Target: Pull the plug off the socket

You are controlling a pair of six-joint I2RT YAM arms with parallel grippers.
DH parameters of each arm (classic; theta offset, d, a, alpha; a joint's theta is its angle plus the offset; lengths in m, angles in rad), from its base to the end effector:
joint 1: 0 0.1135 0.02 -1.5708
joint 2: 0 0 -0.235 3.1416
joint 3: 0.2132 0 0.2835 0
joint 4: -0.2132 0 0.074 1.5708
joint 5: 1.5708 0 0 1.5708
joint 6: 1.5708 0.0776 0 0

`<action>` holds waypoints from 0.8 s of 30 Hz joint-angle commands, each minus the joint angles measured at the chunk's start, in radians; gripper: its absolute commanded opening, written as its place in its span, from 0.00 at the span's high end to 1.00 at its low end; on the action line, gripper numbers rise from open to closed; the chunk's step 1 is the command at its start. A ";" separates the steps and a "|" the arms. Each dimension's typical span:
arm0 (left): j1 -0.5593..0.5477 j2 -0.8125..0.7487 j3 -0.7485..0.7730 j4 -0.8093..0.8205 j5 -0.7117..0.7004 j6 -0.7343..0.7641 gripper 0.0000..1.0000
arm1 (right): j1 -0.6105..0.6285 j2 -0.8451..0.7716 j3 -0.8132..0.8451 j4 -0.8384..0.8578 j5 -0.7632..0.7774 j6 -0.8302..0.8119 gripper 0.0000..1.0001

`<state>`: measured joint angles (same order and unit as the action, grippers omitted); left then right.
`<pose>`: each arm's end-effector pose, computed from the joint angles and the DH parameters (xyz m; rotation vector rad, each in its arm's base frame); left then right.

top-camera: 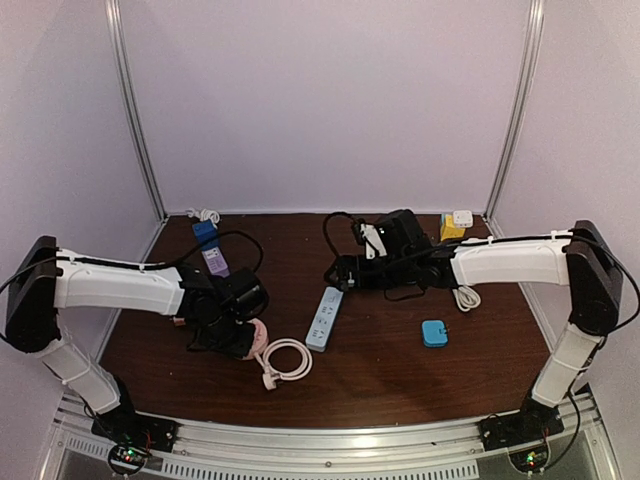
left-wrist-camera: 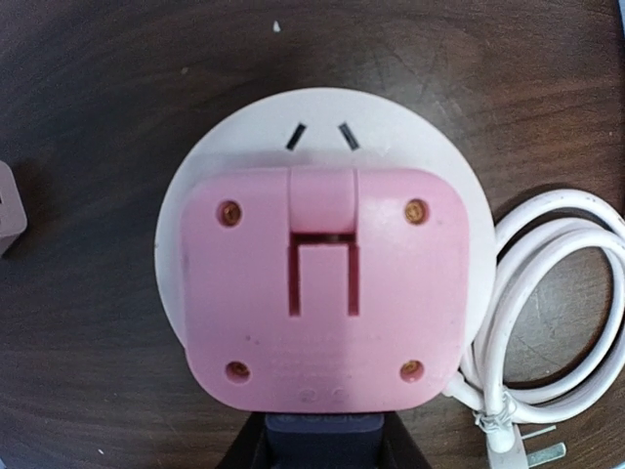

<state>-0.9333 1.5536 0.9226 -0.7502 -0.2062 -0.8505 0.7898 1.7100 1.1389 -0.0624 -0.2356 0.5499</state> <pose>0.1933 -0.2343 0.0862 0.0904 2.8614 -0.0259 0.2959 0.3242 0.1584 -0.4242 2.3338 0.9639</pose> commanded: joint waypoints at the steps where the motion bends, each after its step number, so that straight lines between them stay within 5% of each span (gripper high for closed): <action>1: -0.003 0.003 0.051 0.080 -0.022 0.048 0.78 | 0.007 0.022 0.024 0.037 -0.044 0.021 0.01; 9: -0.004 0.035 0.123 0.148 -0.036 0.106 0.88 | 0.009 0.072 0.044 0.091 -0.144 0.069 0.04; 24: 0.001 0.043 0.143 0.213 -0.018 0.182 0.92 | 0.028 0.260 0.110 0.276 -0.387 0.187 0.10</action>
<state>-0.9333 1.6142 1.0401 -0.6617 -0.2237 -0.6918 0.8085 1.9217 1.2091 0.1314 -0.5323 0.6937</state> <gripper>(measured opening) 0.282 0.901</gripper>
